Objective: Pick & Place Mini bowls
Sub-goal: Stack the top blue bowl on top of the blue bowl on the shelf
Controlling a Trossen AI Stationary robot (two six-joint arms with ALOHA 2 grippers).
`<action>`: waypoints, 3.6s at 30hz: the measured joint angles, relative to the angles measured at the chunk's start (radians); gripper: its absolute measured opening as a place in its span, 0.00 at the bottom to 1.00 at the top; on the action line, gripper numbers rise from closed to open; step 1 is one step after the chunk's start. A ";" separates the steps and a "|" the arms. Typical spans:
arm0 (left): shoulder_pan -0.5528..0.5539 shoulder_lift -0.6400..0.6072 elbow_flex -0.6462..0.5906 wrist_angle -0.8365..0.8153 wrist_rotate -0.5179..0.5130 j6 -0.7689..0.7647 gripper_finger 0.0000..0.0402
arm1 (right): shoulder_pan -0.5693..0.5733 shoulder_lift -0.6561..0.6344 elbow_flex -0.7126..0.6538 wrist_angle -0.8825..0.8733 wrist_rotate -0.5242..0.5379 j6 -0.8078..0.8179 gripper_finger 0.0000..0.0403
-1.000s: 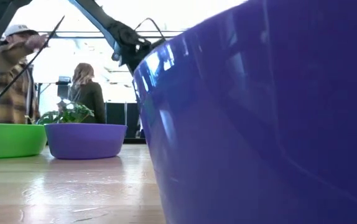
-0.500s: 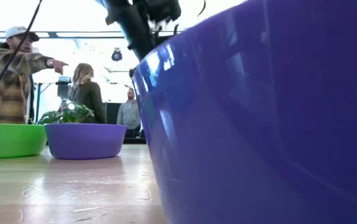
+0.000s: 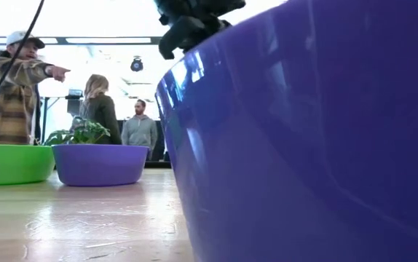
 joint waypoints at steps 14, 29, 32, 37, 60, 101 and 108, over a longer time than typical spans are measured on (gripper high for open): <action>-0.022 0.209 0.173 -0.031 0.139 0.004 0.00 | 0.047 -0.001 0.000 -0.030 0.000 0.047 0.12; -0.035 0.348 0.249 -0.027 0.268 -0.004 0.00 | 0.047 -0.001 0.000 -0.055 0.000 0.100 0.12; -0.035 0.351 0.249 -0.027 0.272 -0.006 0.00 | 0.047 -0.001 0.000 -0.055 0.000 0.100 0.12; -0.035 0.351 0.245 -0.008 0.273 -0.009 0.00 | 0.047 -0.001 0.000 -0.056 0.000 0.100 0.12; -0.035 0.351 0.242 0.018 0.274 -0.023 0.13 | 0.047 -0.001 0.000 -0.079 0.000 0.119 0.12; -0.005 -0.033 0.235 -0.193 0.035 0.001 0.16 | 0.465 -0.001 -0.347 0.018 0.006 0.194 0.12; -0.002 -0.121 0.166 -0.183 0.025 0.027 0.16 | 0.497 0.000 -0.511 0.162 0.005 0.275 0.12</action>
